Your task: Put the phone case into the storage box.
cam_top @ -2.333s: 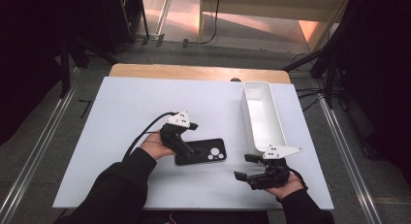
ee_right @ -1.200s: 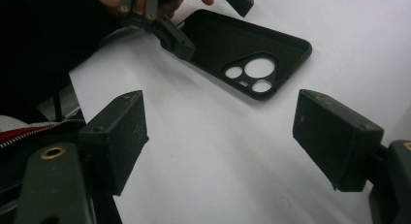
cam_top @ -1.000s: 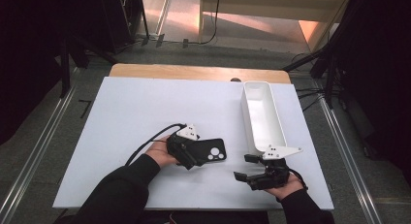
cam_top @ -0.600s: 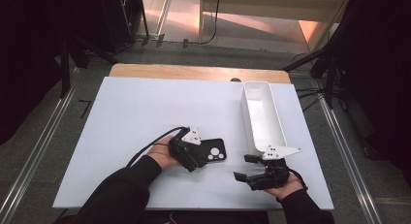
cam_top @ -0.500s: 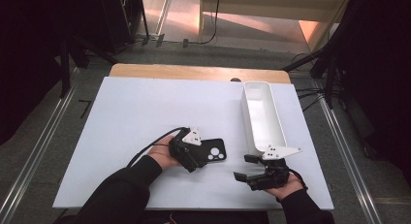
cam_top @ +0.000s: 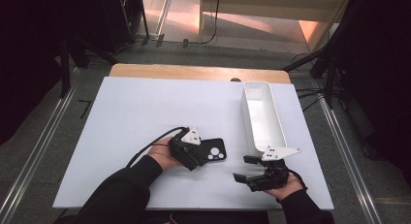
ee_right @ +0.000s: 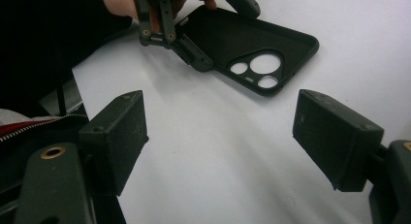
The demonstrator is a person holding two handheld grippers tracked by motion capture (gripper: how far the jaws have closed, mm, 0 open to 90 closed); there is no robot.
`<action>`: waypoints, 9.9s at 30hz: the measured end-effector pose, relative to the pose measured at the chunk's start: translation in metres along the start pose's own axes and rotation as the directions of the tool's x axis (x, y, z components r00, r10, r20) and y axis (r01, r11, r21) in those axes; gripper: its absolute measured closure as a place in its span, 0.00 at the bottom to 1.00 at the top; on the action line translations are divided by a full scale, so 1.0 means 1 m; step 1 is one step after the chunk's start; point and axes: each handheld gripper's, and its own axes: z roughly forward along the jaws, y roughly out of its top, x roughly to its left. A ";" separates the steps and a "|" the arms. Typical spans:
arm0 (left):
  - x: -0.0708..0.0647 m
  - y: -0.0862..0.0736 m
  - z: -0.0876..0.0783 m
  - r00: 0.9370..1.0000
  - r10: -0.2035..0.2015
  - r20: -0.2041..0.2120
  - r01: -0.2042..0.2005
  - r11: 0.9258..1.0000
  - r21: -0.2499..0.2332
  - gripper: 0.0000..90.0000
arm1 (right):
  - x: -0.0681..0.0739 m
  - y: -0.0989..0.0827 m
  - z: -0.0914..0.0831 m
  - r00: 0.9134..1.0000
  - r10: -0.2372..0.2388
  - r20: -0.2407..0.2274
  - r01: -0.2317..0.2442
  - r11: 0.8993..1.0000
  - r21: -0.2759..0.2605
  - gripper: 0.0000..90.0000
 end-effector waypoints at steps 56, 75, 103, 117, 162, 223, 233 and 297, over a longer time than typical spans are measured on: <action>-0.001 0.022 -0.070 0.963 -0.243 -0.115 0.225 0.962 -0.153 0.16 | 0.001 0.002 0.000 1.000 0.003 -0.004 -0.003 1.000 -0.002 0.21; 0.002 0.006 -0.098 0.903 -0.399 -0.160 0.356 0.903 -0.241 0.16 | 0.002 0.004 0.002 1.000 0.008 -0.003 -0.008 1.000 -0.003 0.21; -0.015 -0.021 -0.110 0.752 -0.597 -0.279 0.474 0.784 -0.400 0.16 | 0.008 0.015 0.007 1.000 0.021 0.017 -0.021 1.000 -0.013 0.21; -0.022 -0.024 -0.108 0.713 -0.635 -0.298 0.475 0.750 -0.460 0.16 | 0.009 0.023 0.015 0.999 0.022 0.026 -0.022 1.000 0.004 0.21; -0.029 -0.022 -0.089 0.666 -0.690 -0.282 0.485 0.689 -0.539 0.16 | 0.013 0.093 0.028 0.994 0.102 0.045 -0.099 0.993 -0.060 0.22; -0.047 -0.010 -0.070 0.677 -0.650 -0.345 0.417 0.725 -0.548 0.15 | -0.012 0.152 0.091 0.970 0.243 0.003 -0.243 0.969 -0.041 0.30; -0.049 -0.008 -0.070 0.681 -0.654 -0.330 0.420 0.717 -0.556 0.15 | -0.016 0.156 0.102 0.962 0.273 -0.005 -0.273 0.962 -0.006 0.39; -0.041 0.003 -0.092 0.776 -0.607 -0.169 0.503 0.759 -0.414 0.06 | -0.014 0.172 0.074 0.953 0.302 0.040 -0.300 0.953 -0.040 0.83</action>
